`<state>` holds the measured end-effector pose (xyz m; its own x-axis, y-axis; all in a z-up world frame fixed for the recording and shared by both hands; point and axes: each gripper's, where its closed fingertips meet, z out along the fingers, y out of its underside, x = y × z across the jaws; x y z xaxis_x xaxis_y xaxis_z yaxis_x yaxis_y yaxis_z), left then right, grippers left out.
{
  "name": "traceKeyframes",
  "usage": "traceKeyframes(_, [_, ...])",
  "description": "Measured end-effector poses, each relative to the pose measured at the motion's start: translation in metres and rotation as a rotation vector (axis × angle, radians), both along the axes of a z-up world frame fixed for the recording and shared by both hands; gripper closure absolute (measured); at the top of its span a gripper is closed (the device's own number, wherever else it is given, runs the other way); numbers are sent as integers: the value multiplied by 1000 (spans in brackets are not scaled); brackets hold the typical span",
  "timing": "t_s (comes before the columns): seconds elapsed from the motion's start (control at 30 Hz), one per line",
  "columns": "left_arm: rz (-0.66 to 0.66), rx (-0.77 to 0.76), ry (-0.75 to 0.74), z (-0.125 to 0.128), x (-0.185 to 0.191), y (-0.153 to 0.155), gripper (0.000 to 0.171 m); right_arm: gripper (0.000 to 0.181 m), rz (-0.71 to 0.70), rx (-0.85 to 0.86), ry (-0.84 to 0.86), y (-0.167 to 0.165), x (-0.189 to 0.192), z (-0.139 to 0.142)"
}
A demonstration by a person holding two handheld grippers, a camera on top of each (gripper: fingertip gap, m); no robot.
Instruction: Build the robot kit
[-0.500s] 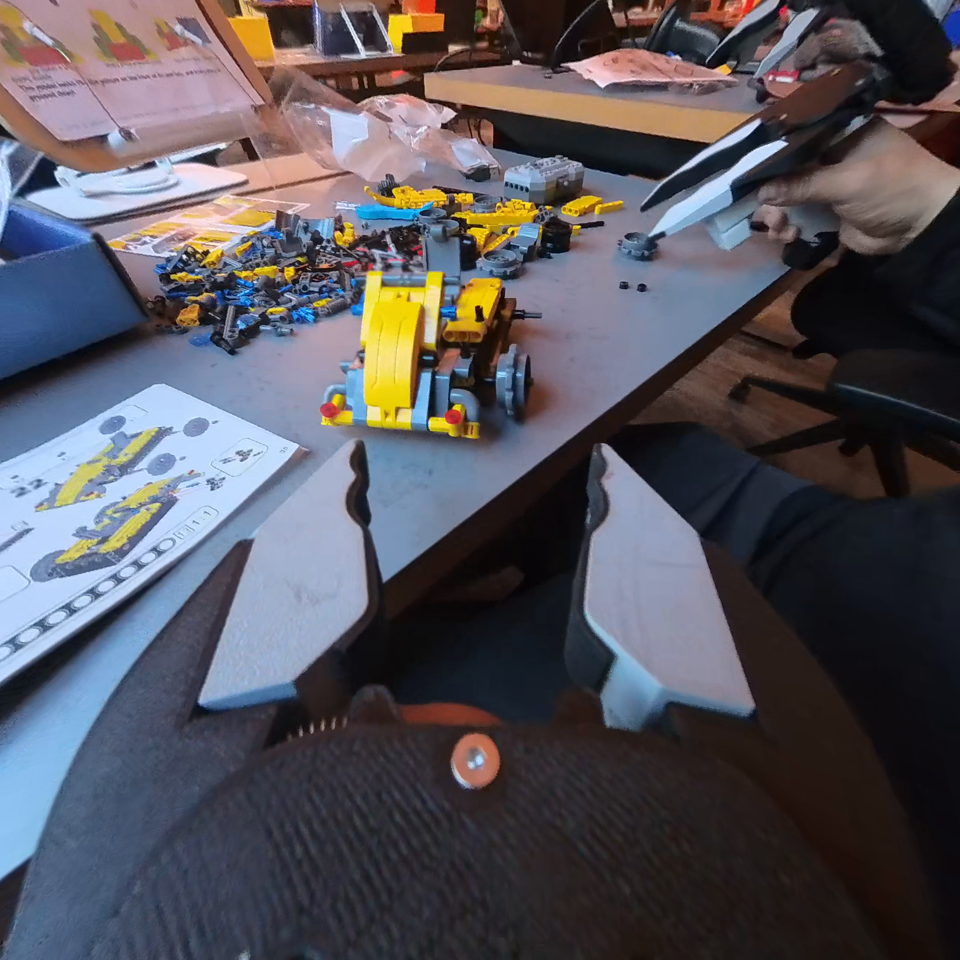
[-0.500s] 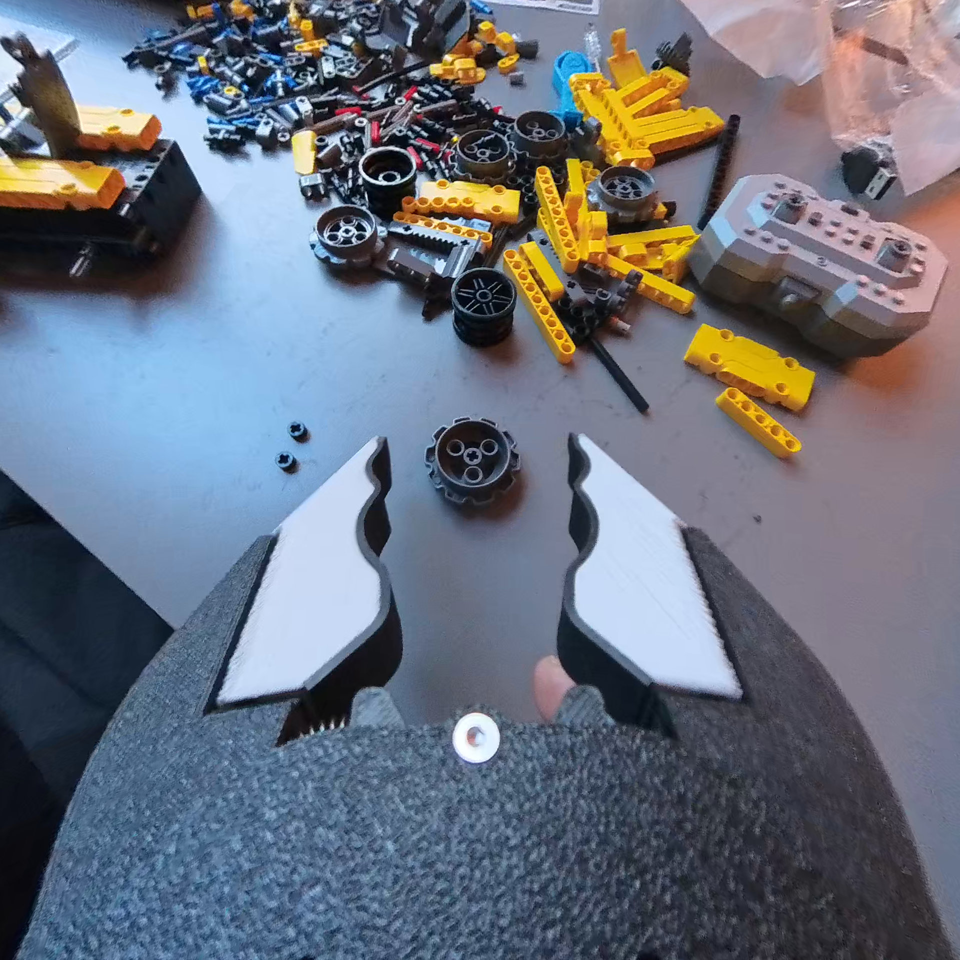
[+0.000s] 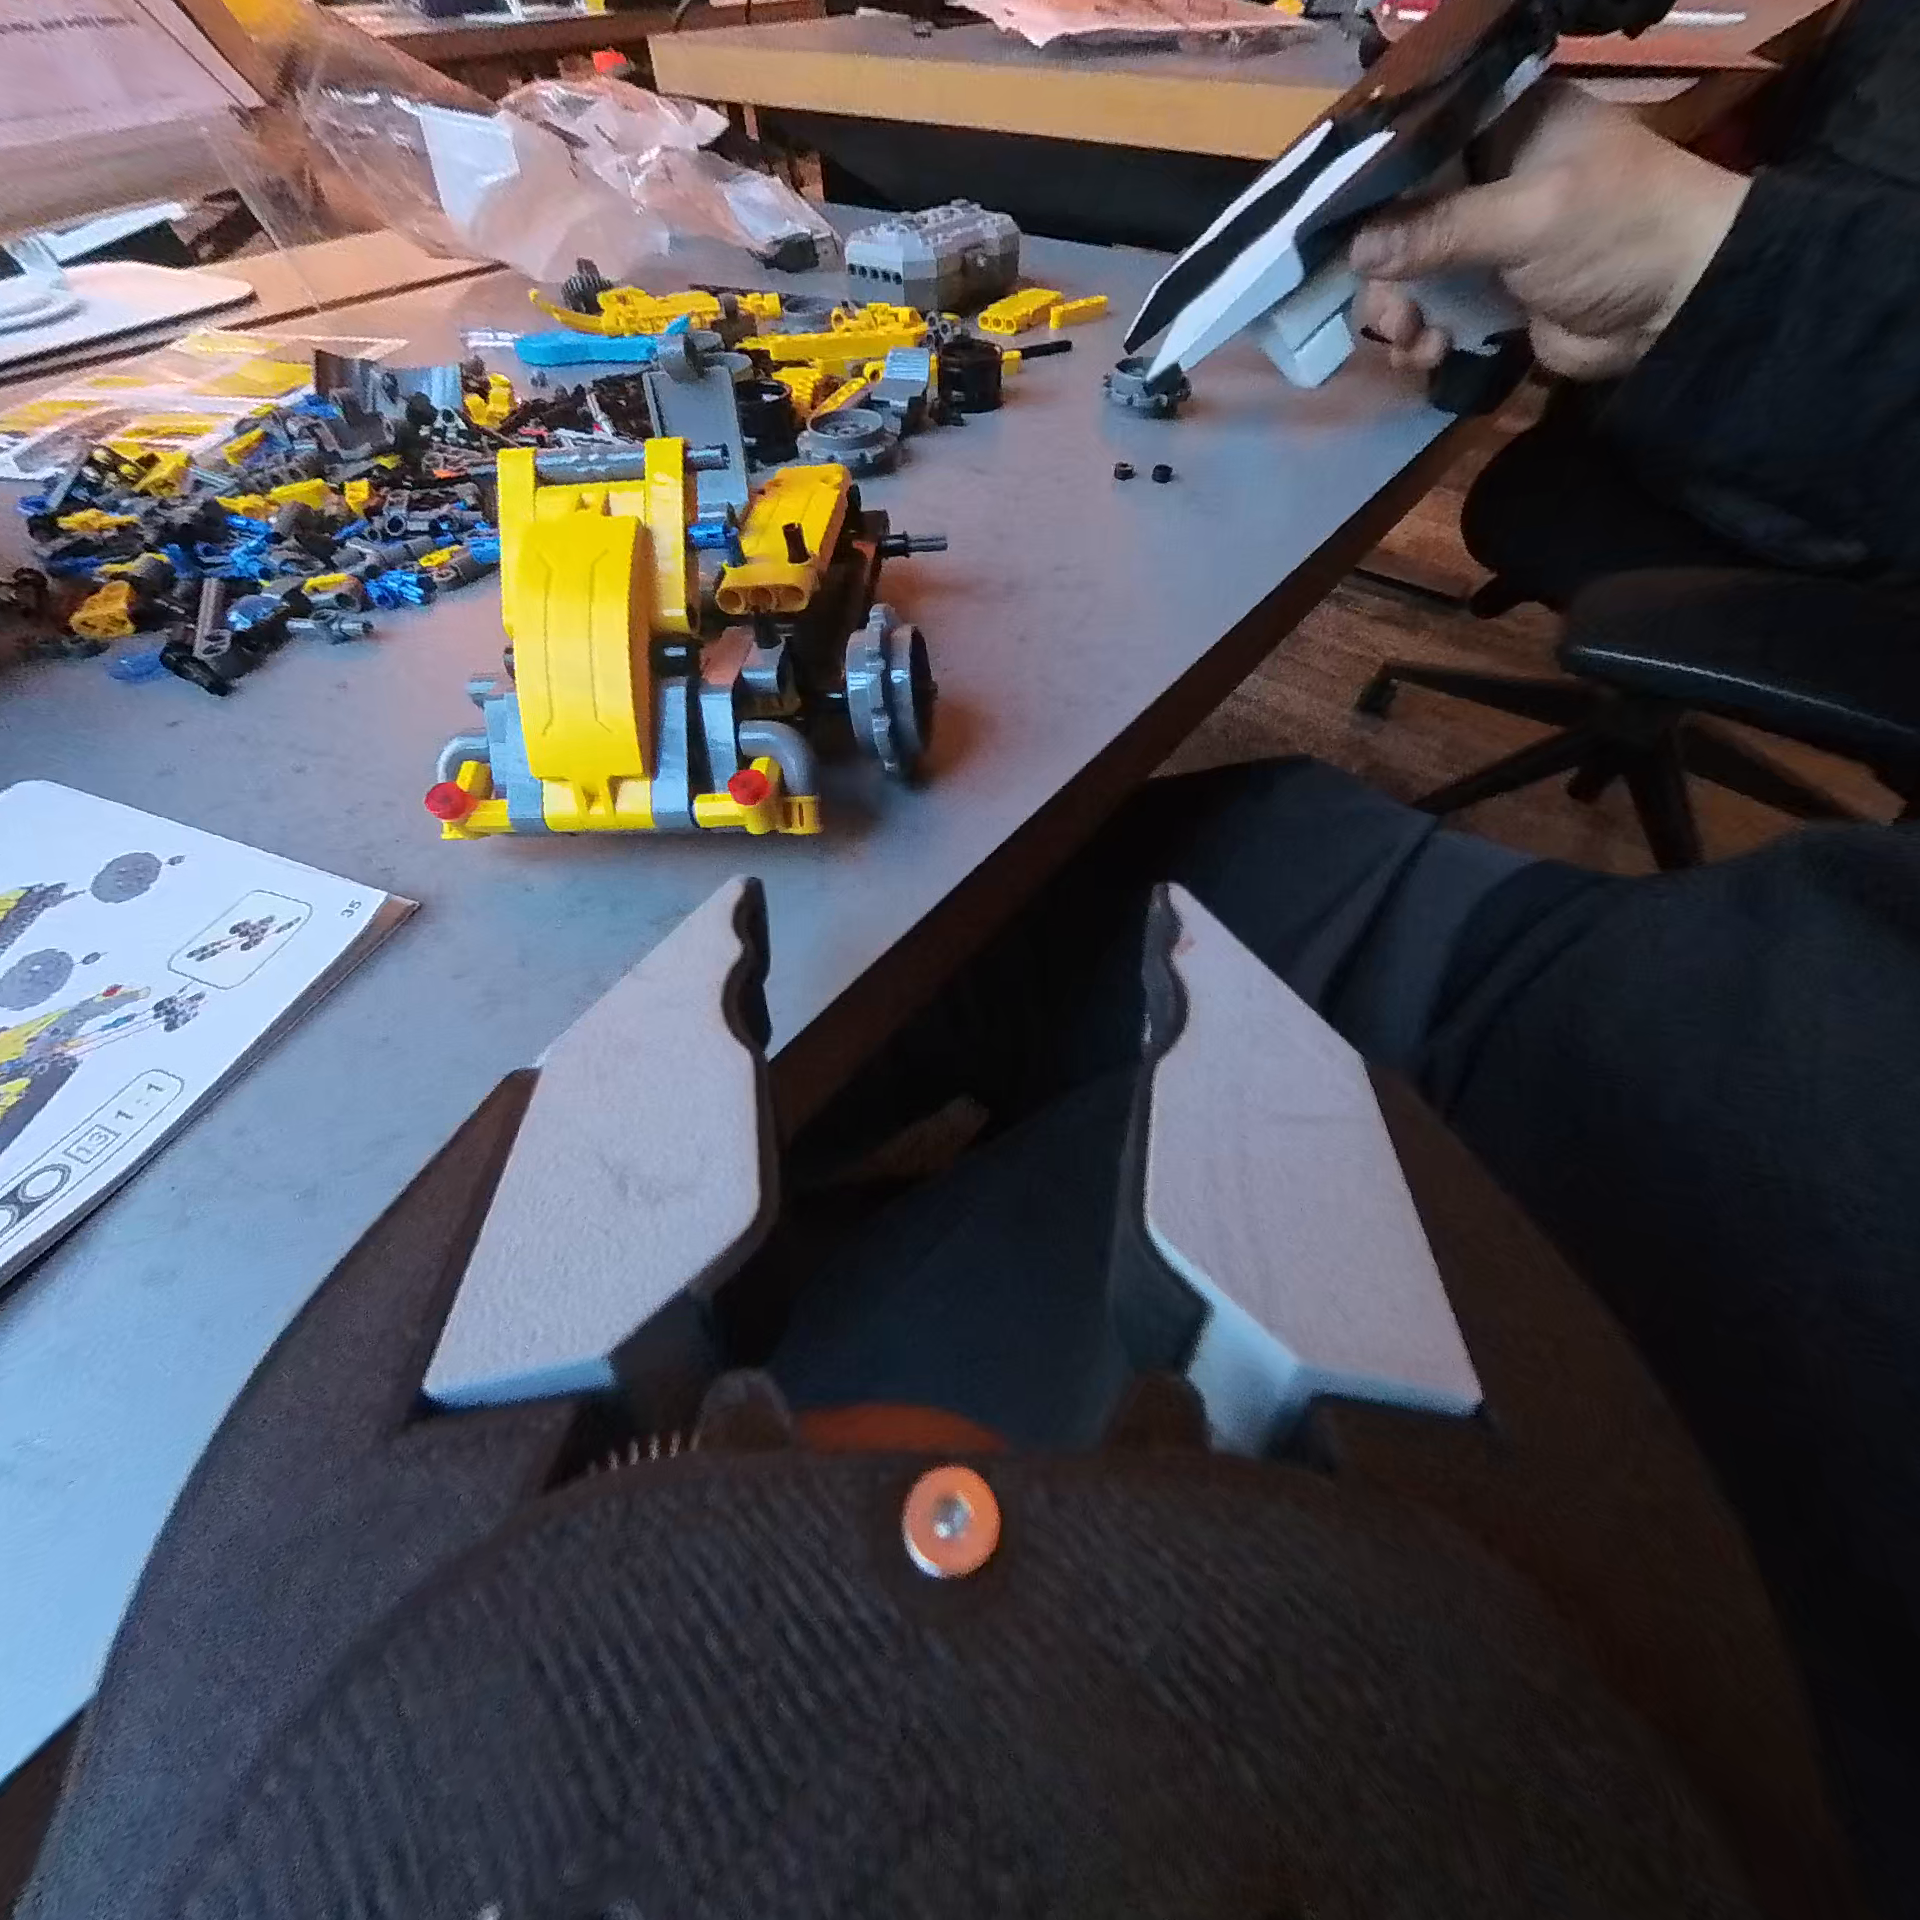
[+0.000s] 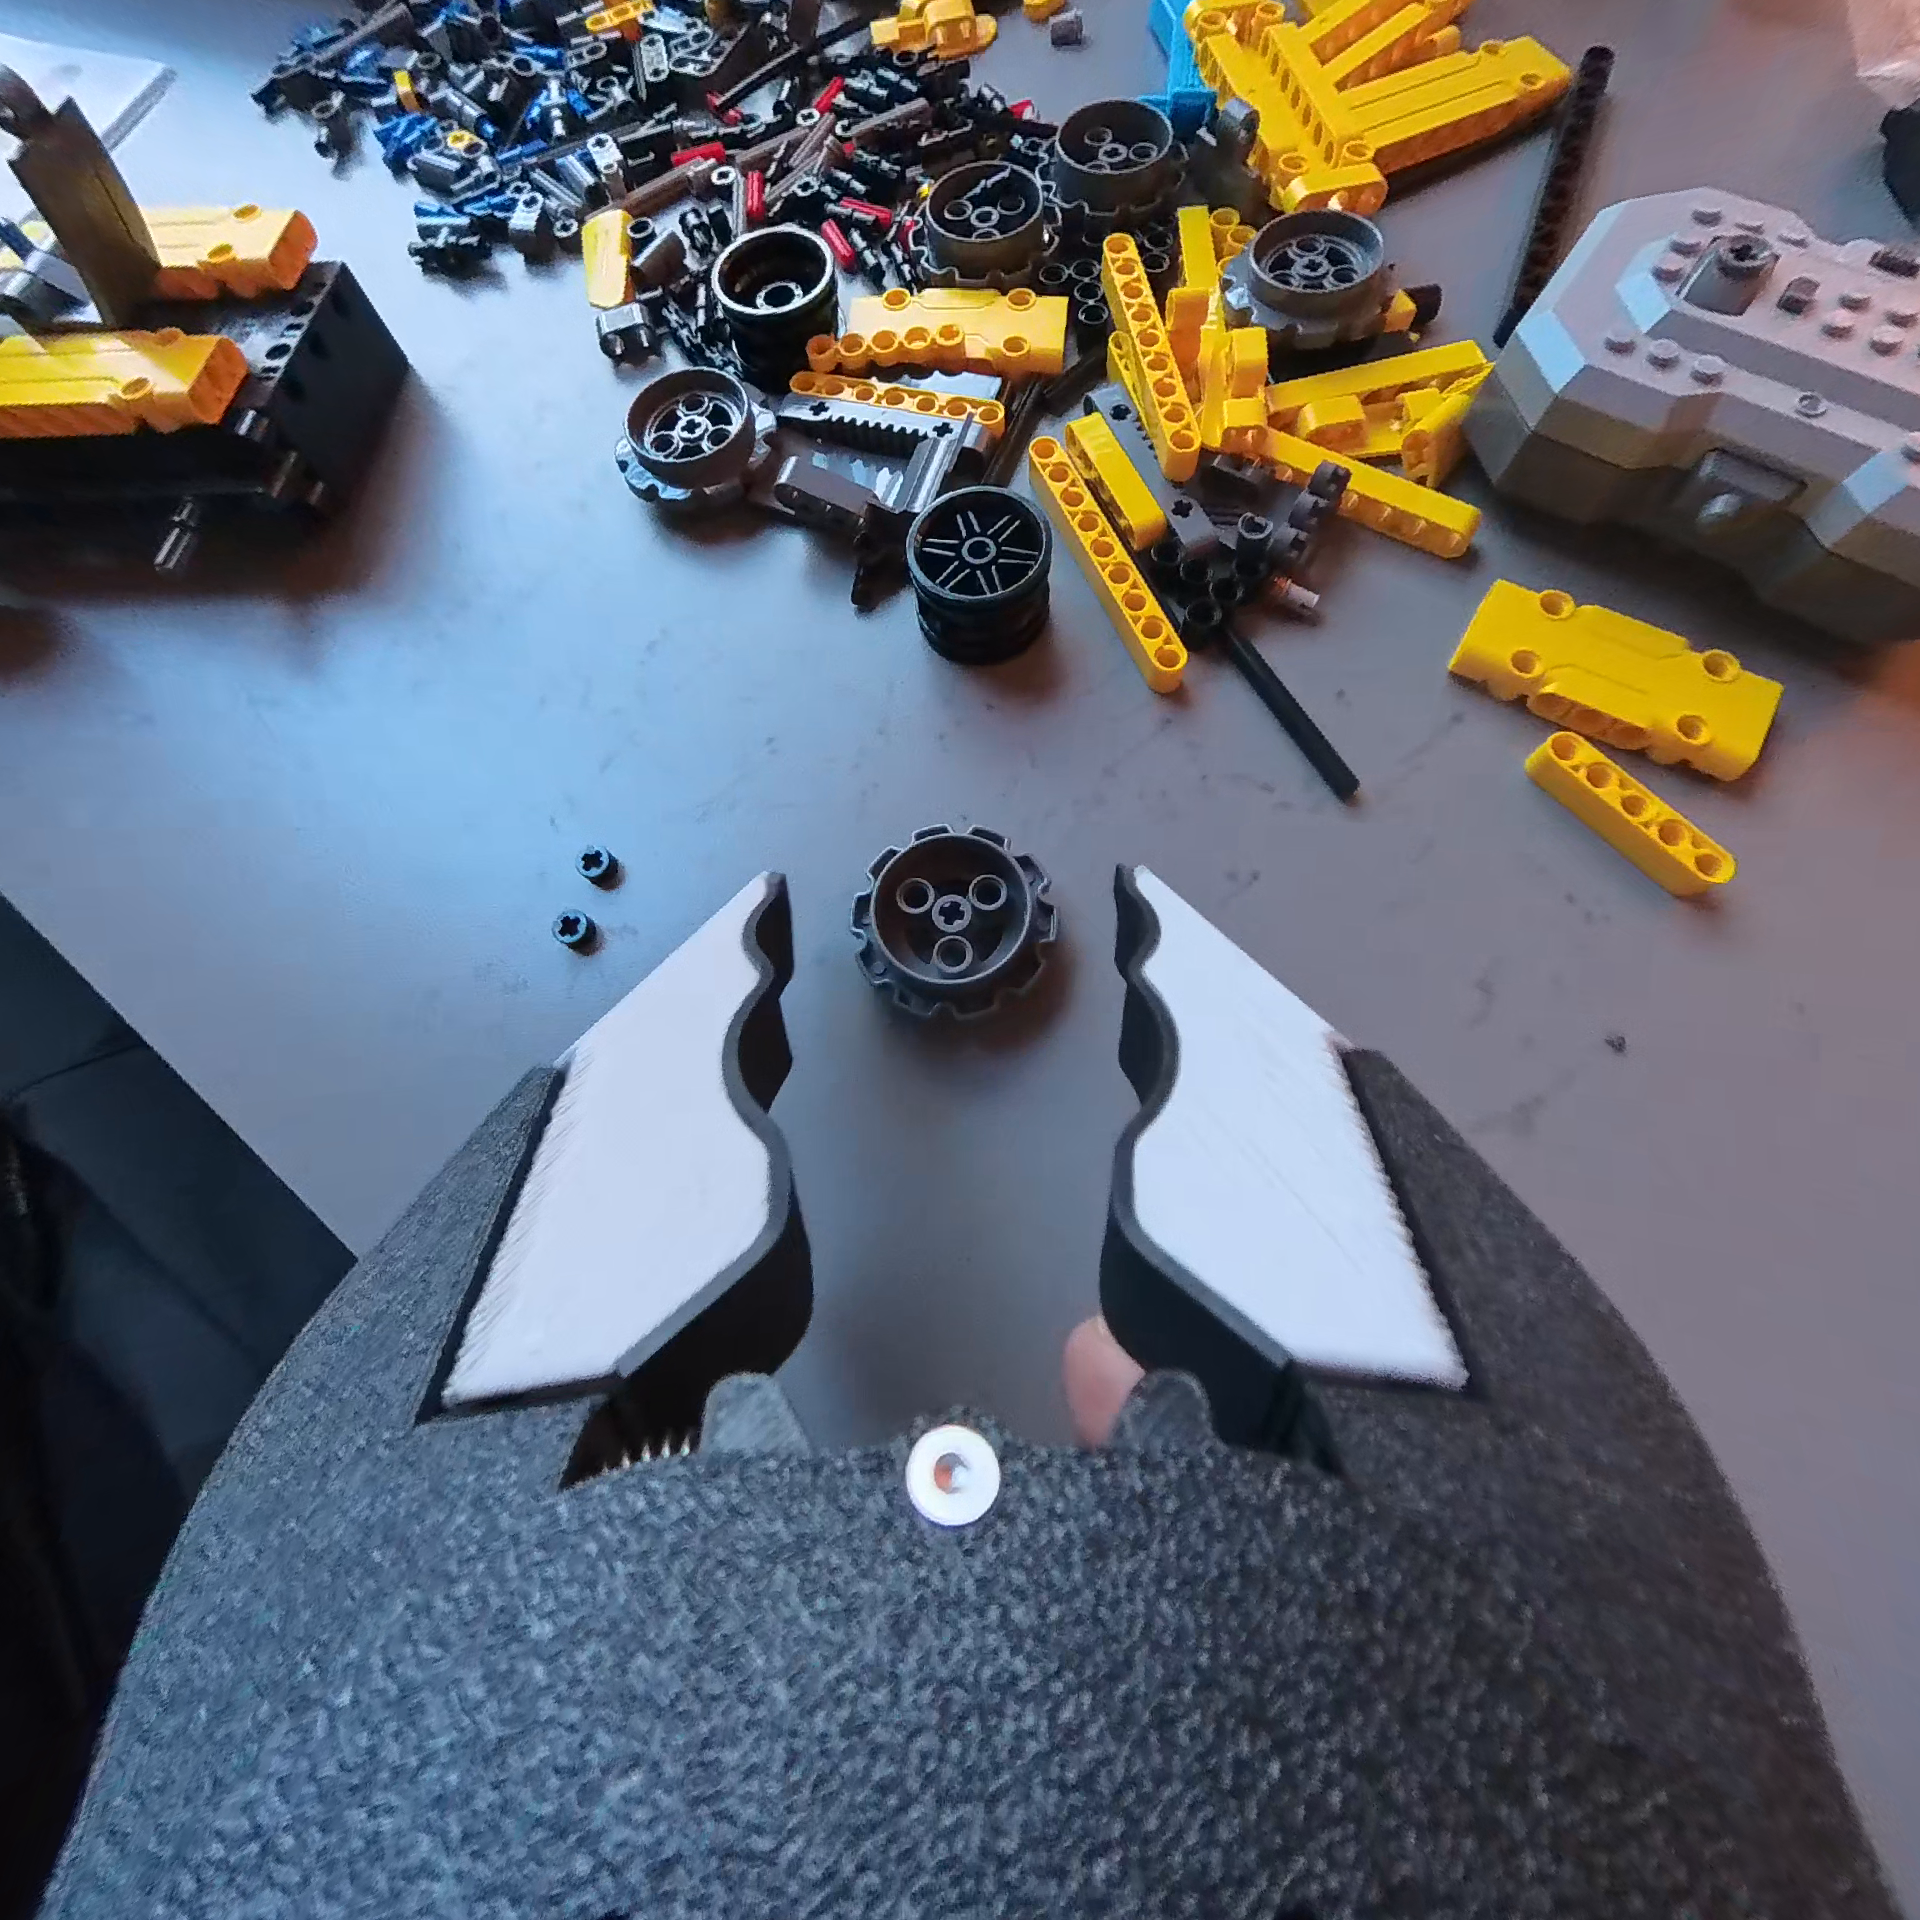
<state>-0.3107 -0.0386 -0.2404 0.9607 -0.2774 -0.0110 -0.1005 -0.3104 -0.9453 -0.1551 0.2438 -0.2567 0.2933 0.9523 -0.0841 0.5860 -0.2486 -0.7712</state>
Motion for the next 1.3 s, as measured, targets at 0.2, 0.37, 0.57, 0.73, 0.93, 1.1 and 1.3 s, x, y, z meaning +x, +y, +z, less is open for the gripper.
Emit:
traceKeyframes(0.2, [-20, -10, -24, -2, 0, 3, 104, 132, 13, 2, -66, -1, 0, -9])
traceKeyframes(0.37, [-18, -10, -31, -1, -3, 2, 106, 139, 29, 69, -80, -3, -5, -8])
traceKeyframes(0.57, [-5, 11, 3, 1, -6, 2, 108, 139, 194, 189, 0, -56, -40, 24])
traceKeyframes(0.73, [-3, 10, 21, 0, -5, 2, 110, 139, 399, 181, -11, -128, -74, 30])
traceKeyframes(0.93, [4, 12, 36, 0, -5, 0, 111, 139, 428, 112, -96, -145, -85, -7])
traceKeyframes(1.1, [13, 9, 31, -1, -6, -1, 112, 135, 422, 102, -47, -144, -85, 2])
traceKeyframes(1.3, [32, 2, 28, -2, -9, 1, 112, 127, 384, 199, -84, -140, -85, 15])
